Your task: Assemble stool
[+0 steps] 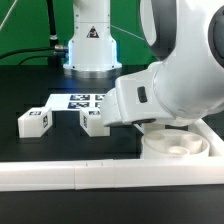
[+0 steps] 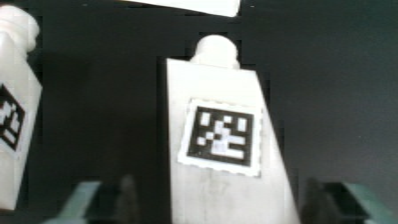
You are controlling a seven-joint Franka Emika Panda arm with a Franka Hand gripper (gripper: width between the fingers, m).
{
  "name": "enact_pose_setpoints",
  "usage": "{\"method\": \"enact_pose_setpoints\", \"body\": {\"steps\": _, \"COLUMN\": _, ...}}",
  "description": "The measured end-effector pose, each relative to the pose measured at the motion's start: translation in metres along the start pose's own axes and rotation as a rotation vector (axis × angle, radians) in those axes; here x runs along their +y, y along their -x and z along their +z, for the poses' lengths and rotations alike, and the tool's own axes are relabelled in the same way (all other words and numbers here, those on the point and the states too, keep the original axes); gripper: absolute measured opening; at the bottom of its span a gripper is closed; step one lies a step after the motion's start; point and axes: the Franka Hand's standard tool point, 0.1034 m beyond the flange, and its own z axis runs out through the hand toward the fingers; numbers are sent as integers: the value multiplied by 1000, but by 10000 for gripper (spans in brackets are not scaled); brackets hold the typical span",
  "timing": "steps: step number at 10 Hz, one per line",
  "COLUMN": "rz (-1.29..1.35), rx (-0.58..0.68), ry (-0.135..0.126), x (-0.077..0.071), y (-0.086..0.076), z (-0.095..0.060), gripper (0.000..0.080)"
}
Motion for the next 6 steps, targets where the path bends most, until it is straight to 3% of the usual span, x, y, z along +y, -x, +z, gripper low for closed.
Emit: {"method": "enact_pose_setpoints", "body": {"steps": 6, "rz": 0, "rx": 0, "ry": 0, "x": 0, "y": 0, "z": 0, "gripper": 319}}
